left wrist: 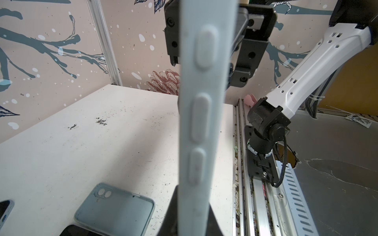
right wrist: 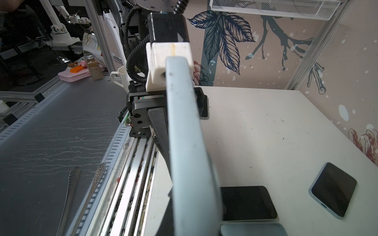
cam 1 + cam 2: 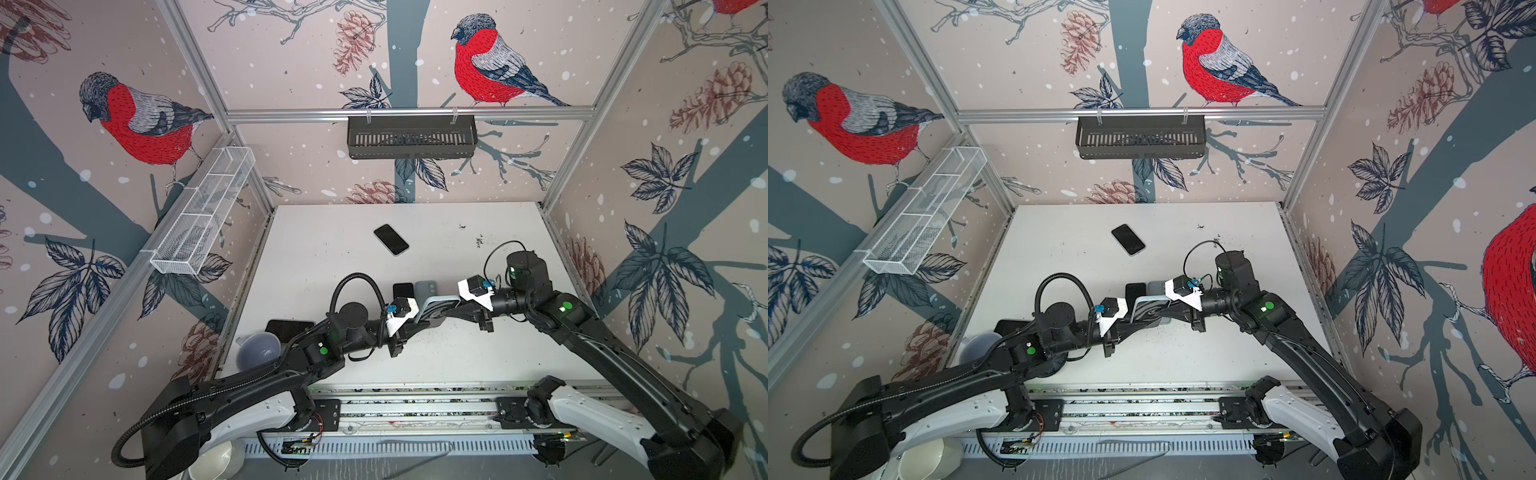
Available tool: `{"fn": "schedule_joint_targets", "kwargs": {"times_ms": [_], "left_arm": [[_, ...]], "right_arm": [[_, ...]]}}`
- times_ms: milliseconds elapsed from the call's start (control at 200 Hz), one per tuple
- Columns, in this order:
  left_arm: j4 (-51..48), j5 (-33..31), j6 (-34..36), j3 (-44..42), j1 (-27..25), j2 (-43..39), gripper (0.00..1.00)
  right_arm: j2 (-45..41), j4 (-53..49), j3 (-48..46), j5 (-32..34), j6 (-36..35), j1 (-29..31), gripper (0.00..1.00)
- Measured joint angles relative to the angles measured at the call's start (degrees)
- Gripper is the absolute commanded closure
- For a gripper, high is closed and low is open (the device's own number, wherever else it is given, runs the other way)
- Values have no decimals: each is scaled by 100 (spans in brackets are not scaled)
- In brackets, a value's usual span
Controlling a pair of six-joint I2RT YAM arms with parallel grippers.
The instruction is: Take the phone out of the phone case
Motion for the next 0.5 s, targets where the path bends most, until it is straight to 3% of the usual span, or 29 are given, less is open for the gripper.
{"fn": "schedule_joint_targets", "kwargs": {"times_ms": [70, 145, 185, 330, 500], "left_arm": [[46, 13, -4, -11, 26, 70, 88], [76, -31, -33, -24, 59, 136, 52], [131, -173, -114, -26, 76, 170, 43], [442, -216, -264, -33, 127, 155, 35], [369, -151, -321, 125, 321, 125, 34]], "right_arm": [[28, 13, -17, 46, 15, 0, 99], [105, 26, -17, 66, 15, -2, 100], [166, 28, -11, 103, 13, 9, 100], [382, 28, 103, 365, 9, 7, 100], [487, 26, 153, 588, -24, -4, 100]]}}
